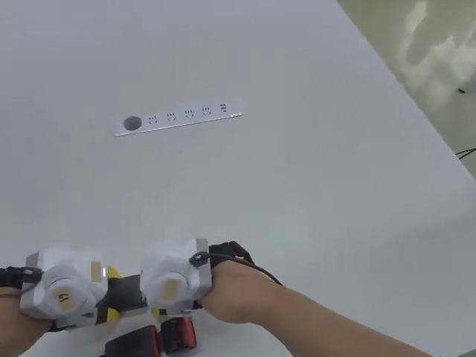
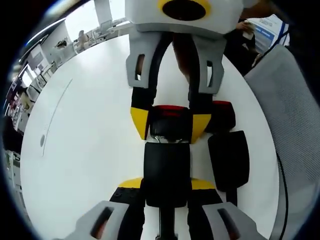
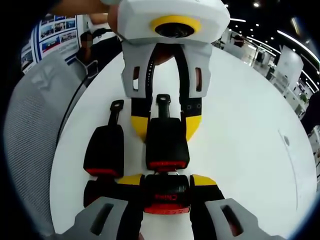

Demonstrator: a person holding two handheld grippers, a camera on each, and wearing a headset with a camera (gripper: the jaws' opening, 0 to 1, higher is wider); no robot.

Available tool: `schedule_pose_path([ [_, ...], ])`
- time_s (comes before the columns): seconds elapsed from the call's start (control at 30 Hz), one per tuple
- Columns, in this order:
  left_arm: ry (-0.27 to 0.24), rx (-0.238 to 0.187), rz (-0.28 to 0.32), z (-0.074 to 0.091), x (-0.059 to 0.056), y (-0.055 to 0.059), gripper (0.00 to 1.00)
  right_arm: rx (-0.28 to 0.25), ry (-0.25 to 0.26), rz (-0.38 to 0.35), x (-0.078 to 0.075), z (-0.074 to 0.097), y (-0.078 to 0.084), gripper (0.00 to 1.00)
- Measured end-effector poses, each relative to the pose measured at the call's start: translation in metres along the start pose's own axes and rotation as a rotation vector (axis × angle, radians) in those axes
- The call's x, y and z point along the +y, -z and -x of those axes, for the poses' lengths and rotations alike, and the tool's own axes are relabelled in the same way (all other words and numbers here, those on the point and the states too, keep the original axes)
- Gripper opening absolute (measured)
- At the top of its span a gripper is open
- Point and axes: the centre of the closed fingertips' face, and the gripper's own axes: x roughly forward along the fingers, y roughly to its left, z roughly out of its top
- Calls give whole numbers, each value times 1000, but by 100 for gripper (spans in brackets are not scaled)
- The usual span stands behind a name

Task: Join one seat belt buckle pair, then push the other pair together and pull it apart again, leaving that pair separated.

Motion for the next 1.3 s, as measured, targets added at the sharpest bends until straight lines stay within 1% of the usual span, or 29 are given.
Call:
schedule_pose_path([
  [0.23, -1, 2, 2, 0, 0, -3, 32, 6, -11, 4, -2, 2, 4, 31],
  [0.47, -1, 3, 2, 0, -1, -1, 32, 15, -17, 8, -3, 2, 6, 31],
  [0.6, -2, 4, 7, 0, -1, -1, 32, 29, -21, 13, -4, 3, 12, 31],
  [0.83, -4, 10, 8, -1, -1, -2, 32, 28, -21, 16, -3, 6, 17, 31],
  [1.07, -2, 20, 12, -1, 0, -1, 33, 35, -22, -4, -7, 17, 35, 32],
  [1.3, -7, 31, 19, -2, 0, 1, 33, 55, -13, -9, -8, 36, 57, 33],
])
